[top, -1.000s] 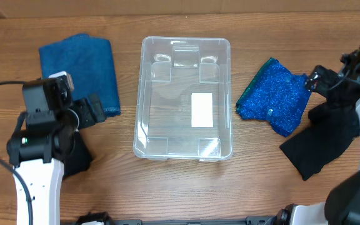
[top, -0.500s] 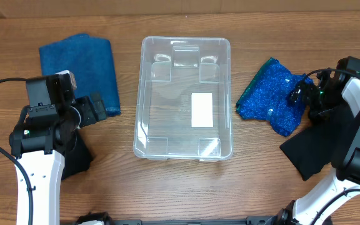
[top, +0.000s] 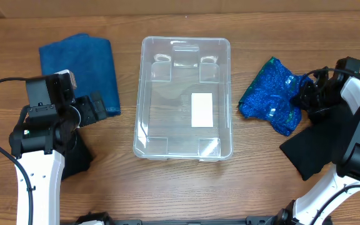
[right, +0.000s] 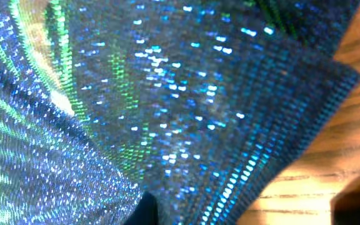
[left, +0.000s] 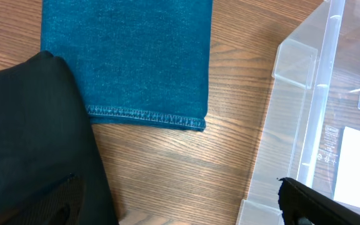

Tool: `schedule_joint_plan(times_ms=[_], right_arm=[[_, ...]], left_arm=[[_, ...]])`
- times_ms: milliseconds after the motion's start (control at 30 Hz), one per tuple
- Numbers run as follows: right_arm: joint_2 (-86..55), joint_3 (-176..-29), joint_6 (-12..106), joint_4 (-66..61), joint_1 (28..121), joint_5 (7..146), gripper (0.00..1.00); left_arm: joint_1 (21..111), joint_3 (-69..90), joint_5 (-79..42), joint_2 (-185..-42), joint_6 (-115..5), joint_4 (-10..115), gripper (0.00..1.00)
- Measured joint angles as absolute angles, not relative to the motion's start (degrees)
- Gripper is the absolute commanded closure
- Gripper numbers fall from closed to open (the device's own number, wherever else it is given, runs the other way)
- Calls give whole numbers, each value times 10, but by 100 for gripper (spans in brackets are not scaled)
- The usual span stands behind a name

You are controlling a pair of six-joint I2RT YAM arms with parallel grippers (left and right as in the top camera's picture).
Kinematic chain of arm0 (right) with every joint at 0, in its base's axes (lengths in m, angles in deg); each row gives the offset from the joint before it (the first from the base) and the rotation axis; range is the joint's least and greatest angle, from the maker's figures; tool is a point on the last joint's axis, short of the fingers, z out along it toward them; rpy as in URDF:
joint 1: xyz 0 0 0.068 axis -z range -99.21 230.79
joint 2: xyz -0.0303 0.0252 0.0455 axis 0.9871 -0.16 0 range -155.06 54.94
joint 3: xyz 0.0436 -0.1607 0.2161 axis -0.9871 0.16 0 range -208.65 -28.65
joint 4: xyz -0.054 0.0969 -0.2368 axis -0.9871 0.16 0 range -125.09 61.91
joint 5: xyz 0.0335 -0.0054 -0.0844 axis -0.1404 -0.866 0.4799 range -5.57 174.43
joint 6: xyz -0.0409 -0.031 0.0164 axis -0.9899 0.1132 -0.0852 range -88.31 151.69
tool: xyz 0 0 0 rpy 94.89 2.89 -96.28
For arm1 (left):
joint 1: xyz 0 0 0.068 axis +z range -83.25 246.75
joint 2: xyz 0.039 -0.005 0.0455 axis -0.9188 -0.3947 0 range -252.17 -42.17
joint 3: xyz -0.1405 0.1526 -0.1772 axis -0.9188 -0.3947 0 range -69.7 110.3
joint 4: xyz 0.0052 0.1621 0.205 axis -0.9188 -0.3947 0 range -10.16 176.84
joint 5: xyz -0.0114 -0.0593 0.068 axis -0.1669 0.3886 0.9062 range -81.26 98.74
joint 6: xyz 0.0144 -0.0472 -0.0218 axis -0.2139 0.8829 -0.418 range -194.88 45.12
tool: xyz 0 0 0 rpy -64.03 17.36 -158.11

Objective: Pack container
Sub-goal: 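Reach the right gripper to the sequined blue cloth and grasp it, then carry the sequined cloth into the bin and release it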

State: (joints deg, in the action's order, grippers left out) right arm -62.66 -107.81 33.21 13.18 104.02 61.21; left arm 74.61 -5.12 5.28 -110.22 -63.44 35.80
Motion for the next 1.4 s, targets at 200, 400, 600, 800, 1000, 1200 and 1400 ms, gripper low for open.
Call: schedule_joint_plan(times_ms=[200, 400, 600, 800, 1000, 1200, 1400], right_arm=[[-629, -1132, 332, 208, 1040, 582, 96], [-614, -1341, 314, 331, 1010, 550, 96], [-546, -1519, 303, 397, 890, 544, 96], [-531, -1542, 304, 395, 681, 541, 96], [-532, -1462, 407, 292, 564, 634, 96], [-534, -1300, 526, 133, 561, 660, 96], [-535, -1228, 550, 40, 561, 621, 96]], left_arm=[[746, -51, 53, -1102, -634, 358, 0], [746, -51, 53, -1102, -634, 358, 0], [746, -50, 53, -1102, -634, 358, 0], [746, -50, 53, -1102, -634, 358, 0], [746, -50, 53, -1102, -634, 358, 0], [746, -50, 53, -1102, -634, 358, 0], [746, -50, 53, -1102, -634, 358, 0]])
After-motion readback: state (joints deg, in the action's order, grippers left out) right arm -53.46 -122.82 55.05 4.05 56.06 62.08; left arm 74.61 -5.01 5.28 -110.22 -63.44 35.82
